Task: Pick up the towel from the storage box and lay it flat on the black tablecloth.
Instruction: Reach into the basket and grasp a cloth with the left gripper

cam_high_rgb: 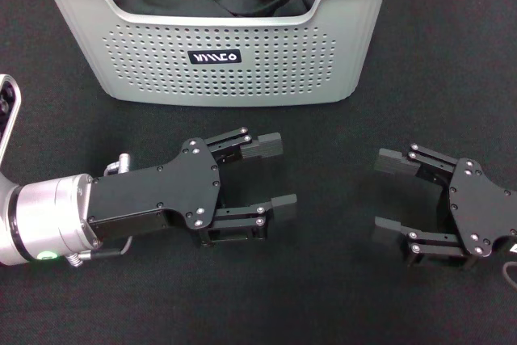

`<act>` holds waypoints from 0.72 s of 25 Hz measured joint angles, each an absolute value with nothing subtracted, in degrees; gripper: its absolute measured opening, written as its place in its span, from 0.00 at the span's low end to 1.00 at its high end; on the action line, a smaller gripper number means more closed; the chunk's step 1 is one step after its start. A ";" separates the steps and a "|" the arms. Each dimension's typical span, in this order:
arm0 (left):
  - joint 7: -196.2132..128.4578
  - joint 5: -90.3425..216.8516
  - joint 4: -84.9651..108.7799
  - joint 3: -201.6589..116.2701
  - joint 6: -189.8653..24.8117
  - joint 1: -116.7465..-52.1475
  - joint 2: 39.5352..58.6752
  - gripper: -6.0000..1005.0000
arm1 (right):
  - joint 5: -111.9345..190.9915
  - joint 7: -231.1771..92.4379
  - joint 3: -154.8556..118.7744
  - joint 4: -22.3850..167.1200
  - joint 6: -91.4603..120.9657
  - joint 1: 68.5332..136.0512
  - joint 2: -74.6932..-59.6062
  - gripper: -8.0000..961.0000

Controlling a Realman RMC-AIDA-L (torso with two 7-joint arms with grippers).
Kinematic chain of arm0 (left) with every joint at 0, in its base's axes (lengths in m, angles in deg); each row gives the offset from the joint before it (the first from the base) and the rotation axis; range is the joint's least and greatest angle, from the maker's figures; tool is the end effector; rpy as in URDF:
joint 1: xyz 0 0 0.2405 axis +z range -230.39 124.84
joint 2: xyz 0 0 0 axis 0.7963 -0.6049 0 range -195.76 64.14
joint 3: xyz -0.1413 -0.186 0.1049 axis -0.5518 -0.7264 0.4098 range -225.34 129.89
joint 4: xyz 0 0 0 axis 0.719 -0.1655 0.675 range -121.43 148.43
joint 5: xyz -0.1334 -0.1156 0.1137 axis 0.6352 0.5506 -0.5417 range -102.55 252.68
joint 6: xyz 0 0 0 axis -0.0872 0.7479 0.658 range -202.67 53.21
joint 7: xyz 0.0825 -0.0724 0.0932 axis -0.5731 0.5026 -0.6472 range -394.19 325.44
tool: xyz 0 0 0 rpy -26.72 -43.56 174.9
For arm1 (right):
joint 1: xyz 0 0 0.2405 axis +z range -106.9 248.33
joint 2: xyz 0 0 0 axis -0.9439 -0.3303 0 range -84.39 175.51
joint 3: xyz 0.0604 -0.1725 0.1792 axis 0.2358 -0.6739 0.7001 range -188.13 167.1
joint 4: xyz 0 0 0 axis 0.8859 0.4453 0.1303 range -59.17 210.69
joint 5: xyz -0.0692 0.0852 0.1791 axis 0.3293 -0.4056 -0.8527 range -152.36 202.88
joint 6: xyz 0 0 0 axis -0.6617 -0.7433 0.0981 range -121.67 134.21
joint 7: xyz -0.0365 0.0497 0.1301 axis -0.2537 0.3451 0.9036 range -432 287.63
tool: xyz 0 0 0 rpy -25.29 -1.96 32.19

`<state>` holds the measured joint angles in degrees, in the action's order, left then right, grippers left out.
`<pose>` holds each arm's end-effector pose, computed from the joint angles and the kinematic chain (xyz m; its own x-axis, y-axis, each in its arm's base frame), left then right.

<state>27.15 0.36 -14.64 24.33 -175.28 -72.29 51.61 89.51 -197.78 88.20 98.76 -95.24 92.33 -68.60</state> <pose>-0.2425 0.2512 -0.0266 0.6014 0.1946 0.7749 0.2677 -0.9629 0.0340 0.2444 0.2529 -0.0198 0.5976 -0.1190 -0.7929 -0.2079 -0.9781 -0.0098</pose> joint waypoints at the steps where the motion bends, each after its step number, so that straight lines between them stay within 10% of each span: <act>1: 27.15 0.36 -14.63 24.33 -175.28 -72.29 51.62 0.81 | 89.51 -197.78 88.21 98.76 -95.24 92.33 -68.61 0.87; 18: 32.22 10.55 -26.02 23.47 -175.19 -72.42 51.74 0.80 | 89.97 -197.98 88.14 97.96 -93.82 92.14 -69.12 0.87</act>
